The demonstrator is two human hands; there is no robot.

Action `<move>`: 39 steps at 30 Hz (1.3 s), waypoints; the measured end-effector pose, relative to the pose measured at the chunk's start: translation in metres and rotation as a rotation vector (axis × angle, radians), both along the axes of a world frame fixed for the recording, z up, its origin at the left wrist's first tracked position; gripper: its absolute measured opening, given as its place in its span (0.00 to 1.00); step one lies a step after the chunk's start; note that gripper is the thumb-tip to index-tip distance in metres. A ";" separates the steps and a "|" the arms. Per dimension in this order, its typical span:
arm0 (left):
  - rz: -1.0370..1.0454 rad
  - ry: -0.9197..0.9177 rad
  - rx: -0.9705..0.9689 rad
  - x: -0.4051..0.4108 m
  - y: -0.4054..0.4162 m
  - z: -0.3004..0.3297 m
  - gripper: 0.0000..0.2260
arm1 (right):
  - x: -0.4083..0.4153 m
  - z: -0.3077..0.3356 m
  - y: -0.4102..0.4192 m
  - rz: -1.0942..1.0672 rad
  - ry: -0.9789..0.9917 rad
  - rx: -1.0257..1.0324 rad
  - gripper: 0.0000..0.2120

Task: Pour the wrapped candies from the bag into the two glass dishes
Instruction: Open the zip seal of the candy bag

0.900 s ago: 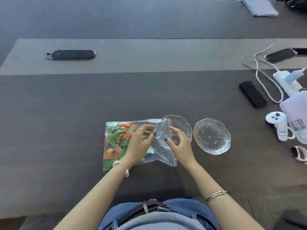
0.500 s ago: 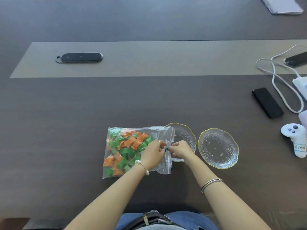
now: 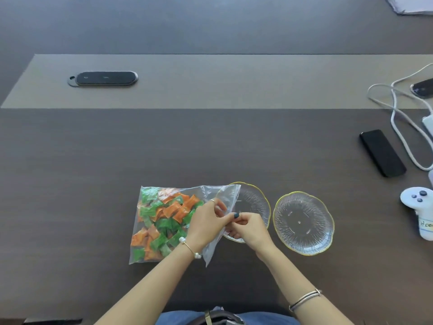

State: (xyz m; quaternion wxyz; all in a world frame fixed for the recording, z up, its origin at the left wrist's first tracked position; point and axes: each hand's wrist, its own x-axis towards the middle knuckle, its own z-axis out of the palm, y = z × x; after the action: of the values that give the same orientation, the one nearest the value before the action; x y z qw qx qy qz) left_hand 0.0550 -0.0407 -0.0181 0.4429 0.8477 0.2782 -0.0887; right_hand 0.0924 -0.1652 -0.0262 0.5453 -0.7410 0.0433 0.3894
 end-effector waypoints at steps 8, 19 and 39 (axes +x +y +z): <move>0.049 0.000 -0.212 0.001 -0.005 -0.004 0.07 | 0.009 -0.001 -0.011 0.120 0.006 0.034 0.09; 0.178 0.051 -0.554 -0.028 -0.003 -0.010 0.09 | 0.007 -0.007 -0.022 0.165 0.153 0.260 0.03; 0.223 -0.105 -0.379 -0.030 -0.018 -0.011 0.06 | -0.012 -0.015 -0.009 0.102 -0.094 0.056 0.11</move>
State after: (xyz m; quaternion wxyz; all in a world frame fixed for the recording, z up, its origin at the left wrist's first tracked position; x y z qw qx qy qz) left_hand 0.0246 -0.0583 -0.0289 0.6153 0.7167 0.3252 -0.0454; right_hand 0.0799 -0.1746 -0.0411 0.5468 -0.7440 -0.0311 0.3826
